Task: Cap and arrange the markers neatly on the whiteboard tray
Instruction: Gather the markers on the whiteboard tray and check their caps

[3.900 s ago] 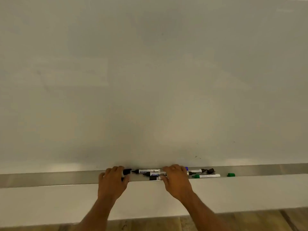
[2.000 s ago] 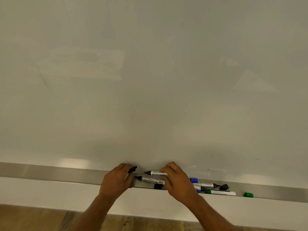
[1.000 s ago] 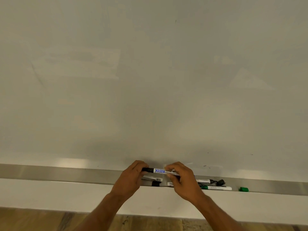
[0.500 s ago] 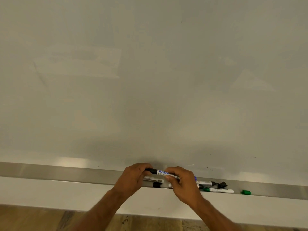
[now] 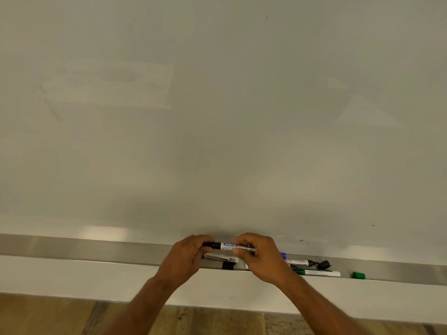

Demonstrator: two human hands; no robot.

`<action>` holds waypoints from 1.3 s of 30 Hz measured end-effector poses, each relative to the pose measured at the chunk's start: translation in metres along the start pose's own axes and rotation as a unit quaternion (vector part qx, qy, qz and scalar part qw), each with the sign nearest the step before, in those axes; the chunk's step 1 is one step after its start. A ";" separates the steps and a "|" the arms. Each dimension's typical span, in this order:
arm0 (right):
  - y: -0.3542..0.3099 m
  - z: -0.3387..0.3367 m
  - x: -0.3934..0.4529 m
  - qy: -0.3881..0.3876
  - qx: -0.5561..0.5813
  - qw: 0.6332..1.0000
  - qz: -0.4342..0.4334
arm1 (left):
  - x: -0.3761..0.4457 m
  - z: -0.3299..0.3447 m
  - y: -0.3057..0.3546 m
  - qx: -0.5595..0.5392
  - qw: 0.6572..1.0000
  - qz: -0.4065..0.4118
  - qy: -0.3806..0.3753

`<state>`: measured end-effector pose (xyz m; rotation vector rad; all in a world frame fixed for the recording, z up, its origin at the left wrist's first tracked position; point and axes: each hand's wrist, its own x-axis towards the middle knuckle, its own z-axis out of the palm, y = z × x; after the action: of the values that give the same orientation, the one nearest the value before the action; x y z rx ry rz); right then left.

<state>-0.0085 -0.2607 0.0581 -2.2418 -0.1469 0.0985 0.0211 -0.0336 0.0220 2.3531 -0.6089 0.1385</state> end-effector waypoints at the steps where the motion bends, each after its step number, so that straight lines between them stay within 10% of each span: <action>1: 0.001 0.002 0.001 0.003 -0.008 1.000 0.003 | -0.002 -0.001 -0.004 -0.002 1.000 -0.009 0.004; 16: 0.019 0.054 0.022 -0.055 -0.323 0.943 -0.062 | -0.038 -0.033 -0.082 0.076 0.982 -0.165 0.050; 39: 0.018 0.073 0.027 -0.078 -0.389 0.912 -0.102 | -0.033 -0.020 -0.076 0.074 0.995 -0.055 -0.048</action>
<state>0.0103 -0.2117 -0.0024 -2.9937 -0.5929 0.1194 0.0285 0.0419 -0.0171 2.5430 -0.5295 0.0209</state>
